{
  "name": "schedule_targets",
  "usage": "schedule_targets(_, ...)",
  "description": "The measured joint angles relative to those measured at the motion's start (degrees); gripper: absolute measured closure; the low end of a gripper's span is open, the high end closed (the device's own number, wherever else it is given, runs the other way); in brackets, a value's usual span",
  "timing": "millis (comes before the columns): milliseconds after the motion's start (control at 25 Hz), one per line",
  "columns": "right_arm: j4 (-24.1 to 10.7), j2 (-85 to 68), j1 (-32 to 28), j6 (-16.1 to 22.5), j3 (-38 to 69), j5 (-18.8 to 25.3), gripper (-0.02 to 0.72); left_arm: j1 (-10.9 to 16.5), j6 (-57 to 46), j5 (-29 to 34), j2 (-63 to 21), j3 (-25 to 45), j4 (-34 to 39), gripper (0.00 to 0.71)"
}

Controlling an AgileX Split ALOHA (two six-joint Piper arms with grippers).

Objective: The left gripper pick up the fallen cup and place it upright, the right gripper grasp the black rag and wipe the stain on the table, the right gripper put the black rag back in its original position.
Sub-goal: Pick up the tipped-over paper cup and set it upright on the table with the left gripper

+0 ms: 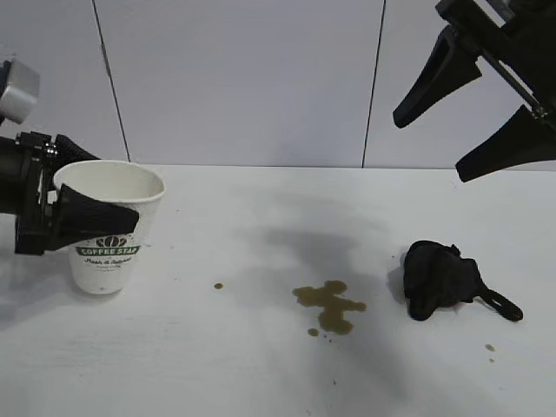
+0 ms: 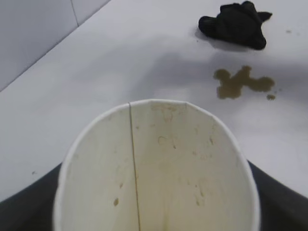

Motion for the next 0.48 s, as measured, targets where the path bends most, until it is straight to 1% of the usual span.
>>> schedule_targets(160,0.0,0.0,0.0,0.0,0.0,-0.1,0.162,0.0,1.2,0.0,0.1,0.0,-0.1,0.179)
schedule_targets(200,0.0,0.0,0.0,0.0,0.0,-0.1,0.162,0.0,0.6,0.0,0.1,0.0,-0.1,0.17)
schedule_targets(240,0.0,0.0,0.0,0.0,0.0,-0.2,0.162,0.0,-0.6,0.0,0.1,0.0,-0.1,0.155)
schedule_targets(360,0.0,0.0,0.0,0.0,0.0,-0.7,0.162,0.0,-5.0,0.0,0.1,0.0,-0.1,0.078)
schedule_targets(480,0.0,0.0,0.0,0.0,0.0,-1.0,0.162,0.0,-7.0,0.0,0.1,0.0,-0.2,0.037)
